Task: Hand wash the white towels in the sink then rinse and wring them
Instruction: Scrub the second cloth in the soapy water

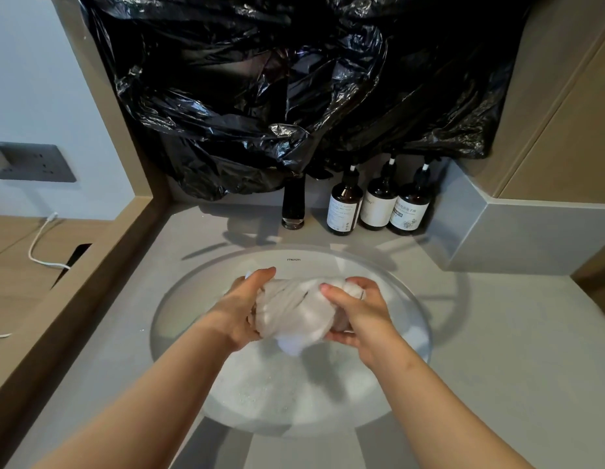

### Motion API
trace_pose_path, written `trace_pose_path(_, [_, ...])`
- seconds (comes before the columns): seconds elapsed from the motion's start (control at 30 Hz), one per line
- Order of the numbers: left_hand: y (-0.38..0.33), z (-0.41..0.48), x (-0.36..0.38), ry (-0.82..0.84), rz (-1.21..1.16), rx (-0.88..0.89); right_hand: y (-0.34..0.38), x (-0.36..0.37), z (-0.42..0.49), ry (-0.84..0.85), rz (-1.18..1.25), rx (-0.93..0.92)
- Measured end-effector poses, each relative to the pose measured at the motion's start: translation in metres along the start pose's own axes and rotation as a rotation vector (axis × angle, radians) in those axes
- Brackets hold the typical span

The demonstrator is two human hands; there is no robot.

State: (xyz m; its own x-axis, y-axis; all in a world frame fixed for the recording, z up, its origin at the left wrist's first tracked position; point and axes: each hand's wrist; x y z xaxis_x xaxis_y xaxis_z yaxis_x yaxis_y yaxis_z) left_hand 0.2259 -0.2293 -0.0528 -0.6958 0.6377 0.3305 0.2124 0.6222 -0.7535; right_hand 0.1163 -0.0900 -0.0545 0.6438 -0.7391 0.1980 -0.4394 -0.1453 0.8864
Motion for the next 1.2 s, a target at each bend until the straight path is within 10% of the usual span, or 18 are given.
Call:
trace_pose_path(0.9, [0.021,0.069,0.194,0.484,0.072,0.13,0.037,-0.14,-0.001,-0.477,-0.208,-0.354])
trace_pose_path(1.2, [0.022,0.091,0.187,0.157,0.742,0.316,0.036,-0.14,0.012,-0.575,-0.772,-0.147])
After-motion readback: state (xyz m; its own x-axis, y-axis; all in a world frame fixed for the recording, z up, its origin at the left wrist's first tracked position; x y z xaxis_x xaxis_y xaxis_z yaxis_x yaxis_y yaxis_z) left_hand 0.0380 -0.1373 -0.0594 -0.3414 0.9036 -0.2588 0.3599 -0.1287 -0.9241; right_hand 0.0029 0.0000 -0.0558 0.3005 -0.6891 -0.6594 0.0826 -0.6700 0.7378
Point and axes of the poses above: each hand's wrist, its own z-axis towards the middle knuckle, its own x-axis out of the palm, y = z × x, and after that the axes turned 9 degrees about y, right-handed
